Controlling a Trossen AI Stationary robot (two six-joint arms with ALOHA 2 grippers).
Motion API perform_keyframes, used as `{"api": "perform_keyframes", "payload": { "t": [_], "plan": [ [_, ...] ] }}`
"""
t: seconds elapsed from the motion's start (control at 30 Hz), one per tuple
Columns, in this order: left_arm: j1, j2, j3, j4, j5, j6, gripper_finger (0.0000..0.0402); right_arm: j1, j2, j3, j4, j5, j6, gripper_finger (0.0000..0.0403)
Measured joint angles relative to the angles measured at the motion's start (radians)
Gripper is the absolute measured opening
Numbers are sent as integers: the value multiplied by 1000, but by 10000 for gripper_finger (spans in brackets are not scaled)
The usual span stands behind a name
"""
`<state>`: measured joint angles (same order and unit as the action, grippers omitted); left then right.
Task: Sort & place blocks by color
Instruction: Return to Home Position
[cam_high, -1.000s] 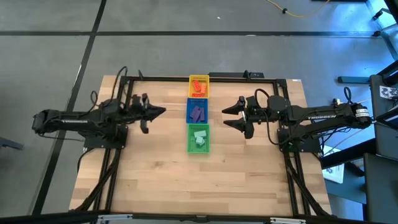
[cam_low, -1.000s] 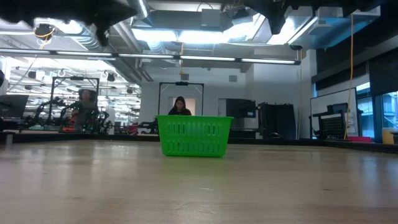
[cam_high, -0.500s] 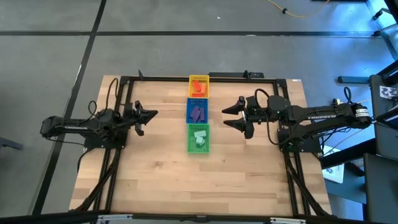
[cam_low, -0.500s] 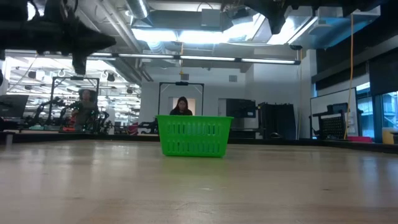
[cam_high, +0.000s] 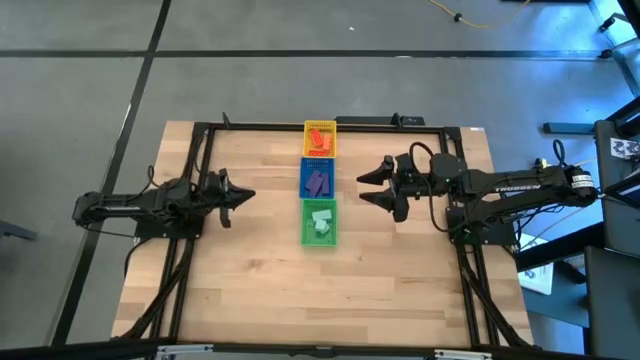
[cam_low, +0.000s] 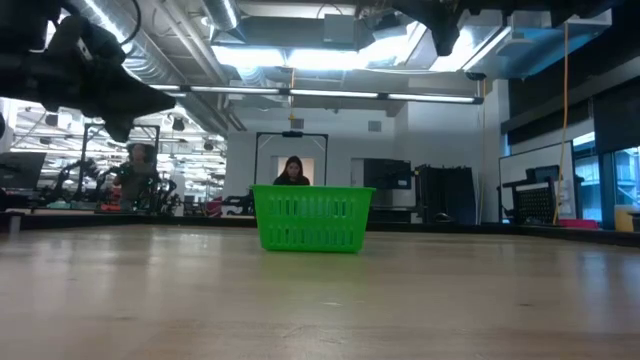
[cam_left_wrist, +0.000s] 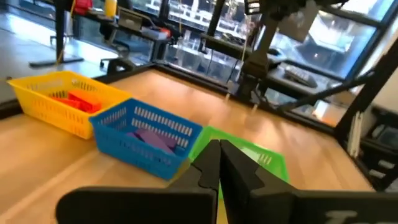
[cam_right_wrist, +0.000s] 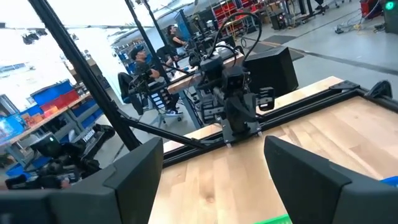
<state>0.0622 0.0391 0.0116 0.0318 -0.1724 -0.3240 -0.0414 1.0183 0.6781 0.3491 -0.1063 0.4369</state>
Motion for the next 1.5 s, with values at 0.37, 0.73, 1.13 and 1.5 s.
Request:
{"api": "perform_keyframes", "payload": {
  "t": [0.37,0.73,1.13,1.5],
  "plan": [
    [31,8,0,2,6,-6,0,0,-117,0,-158,-2,65,182],
    [31,8,-1,4,2,-6,0,71,-453,-215,-172,40,-17,4],
    [31,8,-1,5,2,-6,0,84,-690,-564,126,-6,58,1],
    [30,8,-1,5,1,-5,0,42,-917,-671,-38,-124,4,0]
  ]
}}
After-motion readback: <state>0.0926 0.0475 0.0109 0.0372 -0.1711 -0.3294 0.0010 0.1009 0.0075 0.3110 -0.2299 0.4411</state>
